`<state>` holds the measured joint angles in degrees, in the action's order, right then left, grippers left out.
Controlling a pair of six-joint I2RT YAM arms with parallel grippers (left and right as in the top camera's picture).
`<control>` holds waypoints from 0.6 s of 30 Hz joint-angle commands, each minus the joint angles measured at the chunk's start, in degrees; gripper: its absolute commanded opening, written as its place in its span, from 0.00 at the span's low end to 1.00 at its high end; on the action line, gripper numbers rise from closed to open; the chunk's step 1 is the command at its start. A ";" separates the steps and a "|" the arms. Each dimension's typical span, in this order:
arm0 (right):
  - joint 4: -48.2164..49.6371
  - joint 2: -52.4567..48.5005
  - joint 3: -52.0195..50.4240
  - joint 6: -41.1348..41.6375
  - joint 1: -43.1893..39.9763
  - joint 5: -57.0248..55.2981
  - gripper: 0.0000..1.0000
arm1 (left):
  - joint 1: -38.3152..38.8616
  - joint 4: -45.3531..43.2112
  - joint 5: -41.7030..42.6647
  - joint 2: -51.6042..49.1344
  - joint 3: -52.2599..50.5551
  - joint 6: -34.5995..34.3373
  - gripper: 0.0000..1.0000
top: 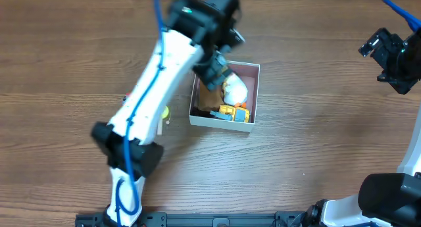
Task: Pack container
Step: 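Carry the truck with the left gripper into the box and release, then move the left gripper to the red ball toy and grasp it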
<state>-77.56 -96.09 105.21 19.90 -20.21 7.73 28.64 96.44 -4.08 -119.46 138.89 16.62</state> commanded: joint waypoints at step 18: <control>0.31 -0.15 -0.15 0.26 -0.02 0.50 1.00 | -34.49 -23.71 12.44 23.96 -53.02 -22.43 1.00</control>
<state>-77.56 -96.09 105.21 19.90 -20.21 7.73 -3.75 76.62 6.90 -93.97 92.66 3.38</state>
